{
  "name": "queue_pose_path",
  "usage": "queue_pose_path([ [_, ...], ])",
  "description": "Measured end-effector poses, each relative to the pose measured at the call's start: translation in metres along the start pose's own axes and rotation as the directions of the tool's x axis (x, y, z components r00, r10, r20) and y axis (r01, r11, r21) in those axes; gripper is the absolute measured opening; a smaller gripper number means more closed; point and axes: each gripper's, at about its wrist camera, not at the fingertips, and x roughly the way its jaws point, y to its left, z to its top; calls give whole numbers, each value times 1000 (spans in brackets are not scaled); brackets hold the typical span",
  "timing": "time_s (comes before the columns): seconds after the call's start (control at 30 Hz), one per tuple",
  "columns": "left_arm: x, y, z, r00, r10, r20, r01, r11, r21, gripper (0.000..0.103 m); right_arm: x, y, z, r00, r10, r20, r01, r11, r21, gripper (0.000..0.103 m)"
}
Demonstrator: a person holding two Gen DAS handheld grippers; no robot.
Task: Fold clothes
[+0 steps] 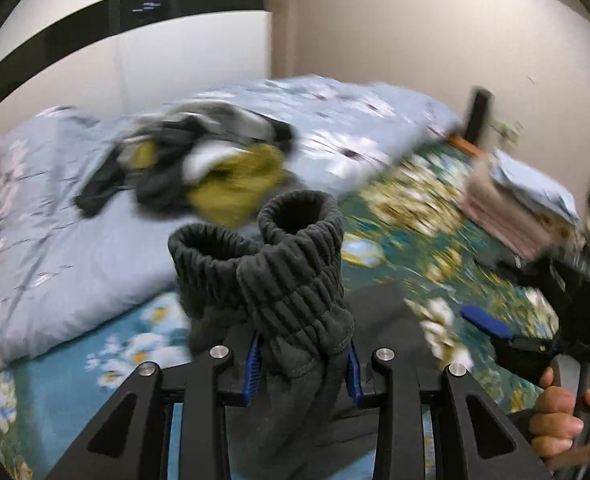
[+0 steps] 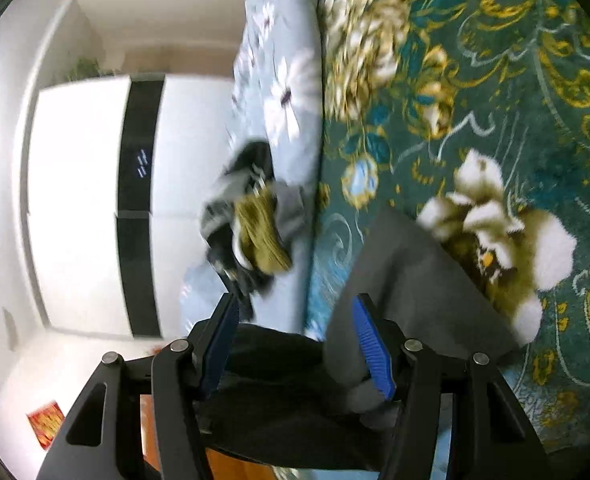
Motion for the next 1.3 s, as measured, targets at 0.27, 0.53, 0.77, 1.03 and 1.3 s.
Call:
queue_pose_path([
  [0.27,61,-66,-16,983,-56,-178,77,990,118,65,-44,-19,12,978,70,194,-91,991,98,60],
  [0.53,53,-70,-13,931,-298,-211,314,948,48,73,-47,-28,18,976,25,214,-58,987,148,61],
  [0.77,34,55,-8,934,-334,-128,299,925,-234,77,-21,-18,14,990,-89,113,79,993,91,60],
  [1.03,81,133,-67,928,-220,-302,69,895,-442,77,54,8,-3,926,-363,-103,337,919,-202,60],
  [1.3,96,120,-85,895,-253,-369,85,906,-414,77,90,42,-26,853,-518,-54,425,753,-502,60],
])
